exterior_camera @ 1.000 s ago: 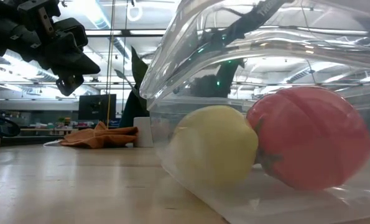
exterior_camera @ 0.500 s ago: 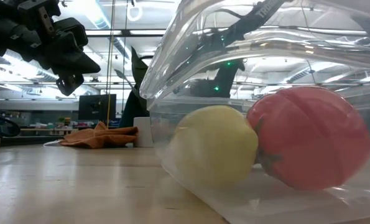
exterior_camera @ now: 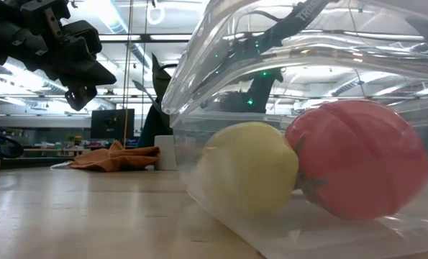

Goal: Pick and placing Produce into tupperware
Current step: Put the pear into the transparent bin

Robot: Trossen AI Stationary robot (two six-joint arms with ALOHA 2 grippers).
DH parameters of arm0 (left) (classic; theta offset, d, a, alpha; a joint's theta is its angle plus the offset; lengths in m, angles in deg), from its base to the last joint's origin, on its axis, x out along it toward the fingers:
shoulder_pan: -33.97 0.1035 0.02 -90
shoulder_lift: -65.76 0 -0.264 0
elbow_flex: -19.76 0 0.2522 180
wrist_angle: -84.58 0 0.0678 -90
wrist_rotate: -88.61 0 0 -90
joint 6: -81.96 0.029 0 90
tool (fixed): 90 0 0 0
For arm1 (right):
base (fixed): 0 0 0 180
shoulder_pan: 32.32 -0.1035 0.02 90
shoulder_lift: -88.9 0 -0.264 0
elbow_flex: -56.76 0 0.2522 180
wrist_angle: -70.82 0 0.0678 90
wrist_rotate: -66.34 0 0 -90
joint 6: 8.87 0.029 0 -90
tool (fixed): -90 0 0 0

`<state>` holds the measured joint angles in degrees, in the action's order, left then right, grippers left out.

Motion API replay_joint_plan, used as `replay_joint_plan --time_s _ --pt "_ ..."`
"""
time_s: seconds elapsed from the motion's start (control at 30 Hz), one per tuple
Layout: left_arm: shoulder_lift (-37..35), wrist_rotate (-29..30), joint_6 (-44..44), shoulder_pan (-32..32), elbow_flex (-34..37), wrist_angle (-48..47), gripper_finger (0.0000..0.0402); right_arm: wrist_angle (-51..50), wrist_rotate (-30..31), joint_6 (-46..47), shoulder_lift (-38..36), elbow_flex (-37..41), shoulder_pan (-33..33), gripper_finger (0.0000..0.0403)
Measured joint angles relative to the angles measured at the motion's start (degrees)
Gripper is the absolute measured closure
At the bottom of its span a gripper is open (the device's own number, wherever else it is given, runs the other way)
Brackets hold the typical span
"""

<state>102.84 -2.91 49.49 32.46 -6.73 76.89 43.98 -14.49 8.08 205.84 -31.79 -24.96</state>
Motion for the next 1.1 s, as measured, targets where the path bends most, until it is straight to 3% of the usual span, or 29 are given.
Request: replay_joint_plan --time_s 0.6,0.73,1.1 --pt "0.02 0.02 0.13 -0.01 0.0 -0.09 0.0388 -1.2 -2.43 1.35 -3.19 -0.26 -0.51 0.0223" --pt "0.0 0.02 0.11 -0.01 0.0 -0.11 0.0388 -1.05 -5.1 1.18 -5.11 -0.3 -2.57 0.0223" --pt "0.02 0.0 0.13 -0.01 0.0 -0.15 0.0382 -6.22 -5.27 3.91 -14.02 -0.26 -10.71 0.0225"
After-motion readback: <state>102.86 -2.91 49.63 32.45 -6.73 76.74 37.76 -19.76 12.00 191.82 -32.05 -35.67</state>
